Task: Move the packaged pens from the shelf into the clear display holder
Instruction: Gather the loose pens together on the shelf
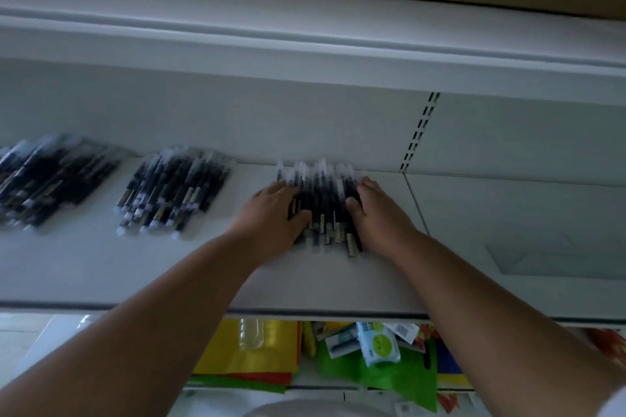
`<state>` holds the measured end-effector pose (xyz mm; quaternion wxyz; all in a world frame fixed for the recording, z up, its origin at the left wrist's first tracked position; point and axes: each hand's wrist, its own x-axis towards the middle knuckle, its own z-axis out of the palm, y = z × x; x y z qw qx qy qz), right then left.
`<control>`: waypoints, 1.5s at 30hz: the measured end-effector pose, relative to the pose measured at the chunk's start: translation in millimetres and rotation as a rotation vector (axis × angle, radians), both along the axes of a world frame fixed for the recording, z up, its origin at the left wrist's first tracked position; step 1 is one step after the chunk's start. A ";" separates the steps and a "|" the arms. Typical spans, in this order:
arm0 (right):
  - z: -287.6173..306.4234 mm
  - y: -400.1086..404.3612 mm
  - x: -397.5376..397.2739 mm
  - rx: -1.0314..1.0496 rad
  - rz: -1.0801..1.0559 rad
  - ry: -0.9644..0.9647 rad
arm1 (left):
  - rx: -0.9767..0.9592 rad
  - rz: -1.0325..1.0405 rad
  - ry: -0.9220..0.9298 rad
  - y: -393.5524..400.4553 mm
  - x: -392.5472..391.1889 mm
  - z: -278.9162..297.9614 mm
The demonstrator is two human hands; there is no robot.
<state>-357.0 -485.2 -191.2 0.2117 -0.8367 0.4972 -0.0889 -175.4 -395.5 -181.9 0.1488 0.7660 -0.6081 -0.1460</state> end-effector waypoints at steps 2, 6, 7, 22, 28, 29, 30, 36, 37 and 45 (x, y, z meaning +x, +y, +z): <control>3.8 4.7 13.6 0.044 0.006 -0.016 | -0.017 0.006 0.033 0.3 5.6 2.8; 4.0 18.0 27.6 0.120 0.058 -0.137 | -0.057 0.089 0.104 12.7 16.7 1.6; 2.9 19.4 27.2 0.138 0.064 -0.166 | -0.053 0.101 0.114 15.5 19.0 0.5; 0.1 30.7 73.9 0.105 0.078 -0.181 | -0.093 0.041 0.101 33.7 45.6 -2.5; 7.5 35.5 63.7 0.167 0.109 -0.234 | 0.085 -0.146 0.036 45.5 60.4 -0.7; 8.8 36.7 55.9 0.201 0.142 -0.228 | 0.107 -0.168 -0.005 46.6 61.6 -2.0; 10.8 38.6 48.9 0.219 0.177 -0.205 | 0.108 -0.183 -0.040 46.8 62.3 -3.6; 15.3 47.3 33.9 0.236 0.279 -0.067 | -0.006 -0.187 -0.062 41.3 67.4 -11.1; 15.4 48.4 35.2 0.218 0.269 -0.074 | -0.015 -0.190 -0.064 40.2 68.5 -12.1; 12.9 45.2 40.4 0.063 0.286 -0.020 | 0.023 -0.205 -0.033 42.7 70.6 -11.2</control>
